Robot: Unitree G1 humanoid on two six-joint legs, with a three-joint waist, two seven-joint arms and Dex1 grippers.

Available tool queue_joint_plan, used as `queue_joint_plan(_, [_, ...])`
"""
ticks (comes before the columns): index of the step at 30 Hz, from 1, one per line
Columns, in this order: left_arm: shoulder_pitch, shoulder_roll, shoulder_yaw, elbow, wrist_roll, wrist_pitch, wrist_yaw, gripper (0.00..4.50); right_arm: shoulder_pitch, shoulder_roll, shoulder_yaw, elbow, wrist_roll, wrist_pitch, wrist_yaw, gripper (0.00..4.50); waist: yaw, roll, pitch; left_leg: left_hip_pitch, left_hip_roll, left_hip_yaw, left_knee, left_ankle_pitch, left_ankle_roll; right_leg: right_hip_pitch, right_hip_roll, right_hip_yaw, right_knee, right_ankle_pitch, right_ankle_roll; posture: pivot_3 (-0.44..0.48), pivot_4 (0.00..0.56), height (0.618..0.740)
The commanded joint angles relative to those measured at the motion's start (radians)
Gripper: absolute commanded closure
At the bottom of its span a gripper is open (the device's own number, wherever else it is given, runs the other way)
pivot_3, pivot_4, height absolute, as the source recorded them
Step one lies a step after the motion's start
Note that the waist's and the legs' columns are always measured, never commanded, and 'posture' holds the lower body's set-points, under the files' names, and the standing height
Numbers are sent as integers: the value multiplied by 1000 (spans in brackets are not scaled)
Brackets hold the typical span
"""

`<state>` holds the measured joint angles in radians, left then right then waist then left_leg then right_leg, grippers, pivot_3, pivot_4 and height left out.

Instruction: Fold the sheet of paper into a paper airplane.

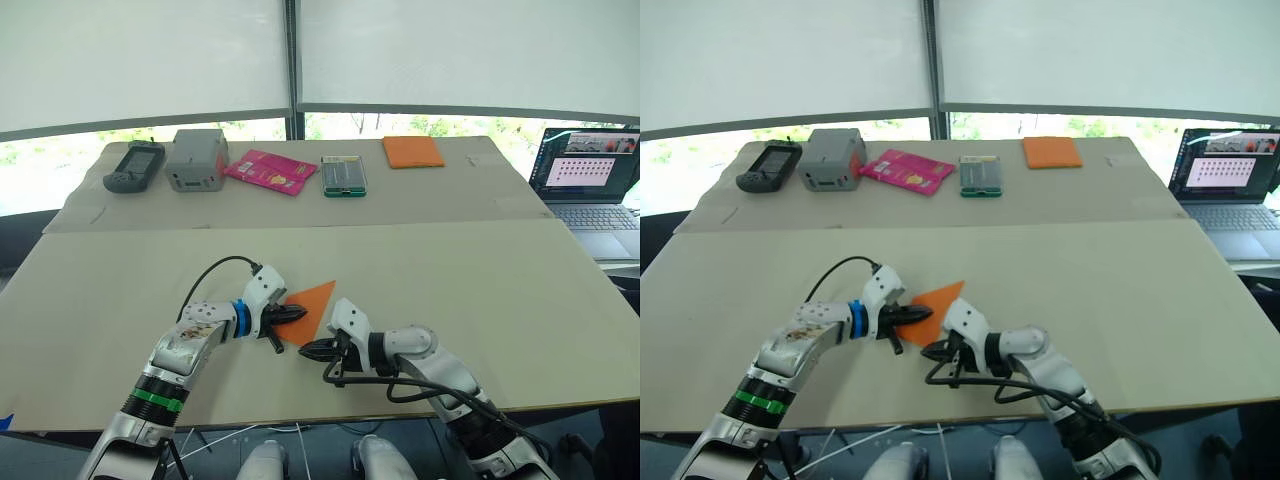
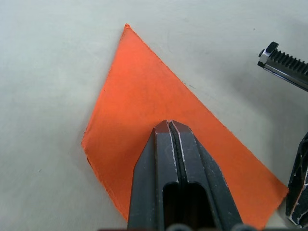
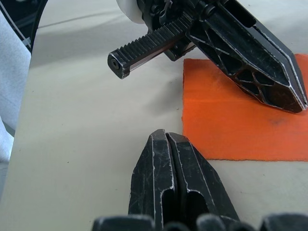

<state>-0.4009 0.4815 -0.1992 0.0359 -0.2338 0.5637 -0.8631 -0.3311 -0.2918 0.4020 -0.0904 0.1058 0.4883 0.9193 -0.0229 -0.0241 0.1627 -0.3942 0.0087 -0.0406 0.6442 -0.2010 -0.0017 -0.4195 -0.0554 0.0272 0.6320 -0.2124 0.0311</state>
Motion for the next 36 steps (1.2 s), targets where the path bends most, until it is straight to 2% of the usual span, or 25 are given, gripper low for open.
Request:
queue_joint_plan(1, [-1,7,7,31,5,-11,-7,4500,10,1,-44,-33,39,39,-33,4447,2,0,0,0,0,0,0,0,0,0,0,0,0,0,0,0,150,740])
queue_joint_plan(5, [-28,13,29,63,3,-36,-12,4500,-20,11,-90,-93,63,41,-81,4447,5,0,0,-2,0,0,0,0,0,-2,0,0,0,0,0,0,150,740])
queue_joint_plan(8, [-52,16,36,100,13,-52,-11,4500,-74,43,-41,-21,-22,33,-165,4447,1,0,0,-3,0,0,0,0,0,-3,0,0,0,0,0,0,150,740])
queue_joint_plan(12, [-80,22,23,144,36,-85,-22,4500,-108,78,26,105,-83,-6,-197,4447,2,0,0,-3,2,0,0,0,0,-3,2,0,0,0,-1,0,150,740])
queue_joint_plan(16, [-99,23,24,169,38,-98,-37,4500,-124,113,-1,126,-71,-13,-223,4447,2,0,0,-3,2,1,-1,0,0,-3,2,0,0,0,-1,0,150,740])
queue_joint_plan(22, [-133,20,29,222,53,-132,-54,4500,-129,89,8,166,-89,9,-214,4447,2,0,0,-3,2,1,-1,0,0,-3,2,0,0,0,-1,0,150,740])
queue_joint_plan(27, [-233,-33,22,383,72,-228,-71,4500,-136,92,14,184,-86,43,-211,4447,7,0,0,-2,2,1,0,0,0,-2,2,0,0,1,-1,0,150,740])
queue_joint_plan(36, [-453,-163,-3,787,168,-429,-78,4500,-125,93,8,174,-84,59,-221,4447,7,0,0,-3,1,1,0,0,0,-2,2,0,0,1,-1,0,150,740])
